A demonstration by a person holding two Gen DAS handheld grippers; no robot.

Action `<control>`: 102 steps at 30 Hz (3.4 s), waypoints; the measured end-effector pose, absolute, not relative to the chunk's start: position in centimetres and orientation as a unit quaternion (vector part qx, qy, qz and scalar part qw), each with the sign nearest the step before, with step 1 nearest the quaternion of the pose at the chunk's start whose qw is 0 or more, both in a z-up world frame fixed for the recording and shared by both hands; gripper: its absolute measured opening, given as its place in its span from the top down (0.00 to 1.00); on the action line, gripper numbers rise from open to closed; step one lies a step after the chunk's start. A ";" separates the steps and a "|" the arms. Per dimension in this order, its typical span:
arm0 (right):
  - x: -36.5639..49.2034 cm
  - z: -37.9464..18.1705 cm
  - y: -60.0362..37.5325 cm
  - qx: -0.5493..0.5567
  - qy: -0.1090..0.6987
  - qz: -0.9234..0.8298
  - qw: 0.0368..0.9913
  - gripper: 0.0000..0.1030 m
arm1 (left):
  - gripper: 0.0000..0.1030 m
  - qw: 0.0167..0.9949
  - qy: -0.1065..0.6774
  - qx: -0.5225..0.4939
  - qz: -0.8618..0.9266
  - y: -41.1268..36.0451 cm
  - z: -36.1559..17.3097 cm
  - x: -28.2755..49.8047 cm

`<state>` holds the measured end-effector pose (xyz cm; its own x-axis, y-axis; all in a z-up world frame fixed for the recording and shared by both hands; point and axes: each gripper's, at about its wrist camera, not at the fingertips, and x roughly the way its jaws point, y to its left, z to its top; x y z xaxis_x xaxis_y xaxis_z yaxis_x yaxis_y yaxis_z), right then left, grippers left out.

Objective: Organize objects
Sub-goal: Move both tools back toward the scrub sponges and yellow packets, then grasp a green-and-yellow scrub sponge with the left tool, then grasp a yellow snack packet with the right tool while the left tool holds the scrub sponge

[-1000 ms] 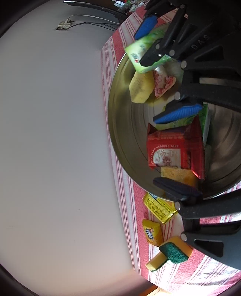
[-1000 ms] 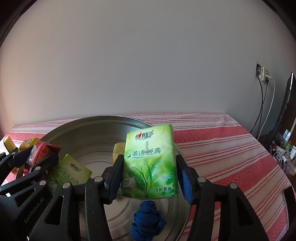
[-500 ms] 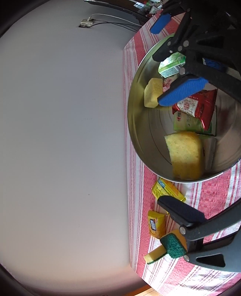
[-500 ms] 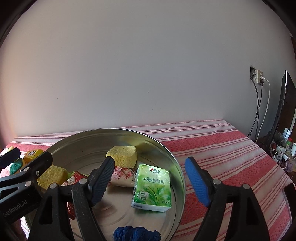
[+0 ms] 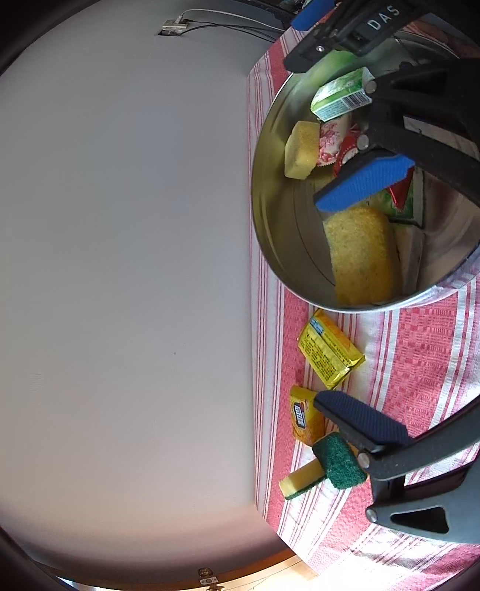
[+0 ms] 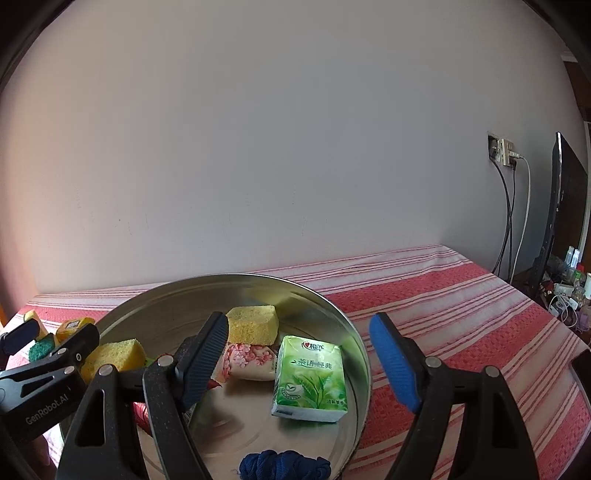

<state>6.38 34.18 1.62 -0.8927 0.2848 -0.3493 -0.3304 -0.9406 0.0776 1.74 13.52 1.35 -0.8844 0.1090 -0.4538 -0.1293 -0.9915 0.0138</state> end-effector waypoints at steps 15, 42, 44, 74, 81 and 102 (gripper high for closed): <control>7.4 2.0 32.6 -0.125 0.049 0.976 0.174 0.22 | 0.04 0.038 0.024 -0.225 0.973 10.3 0.7 2.3; 5.8 1.2 25.0 -0.165 0.069 0.978 0.112 0.22 | 0.04 -0.007 0.003 -0.257 0.966 1.3 -0.4 -0.1; 5.3 1.2 23.7 -0.171 0.064 0.978 0.103 0.22 | 0.04 -0.011 -0.001 -0.269 0.963 -0.2 -0.6 -0.8; 1.3 0.0 15.8 -0.229 0.026 0.973 0.024 0.22 | 0.41 0.153 0.027 -0.400 0.903 -1.8 -4.1 -9.0; 1.3 0.1 15.5 -0.229 0.016 0.973 0.026 0.22 | 0.59 0.151 0.011 -0.365 0.919 -2.4 -3.2 -8.0; -8.3 -1.6 9.0 -0.314 0.018 0.945 0.085 0.23 | 0.59 -0.004 -0.039 -0.281 0.959 -11.7 1.7 -6.5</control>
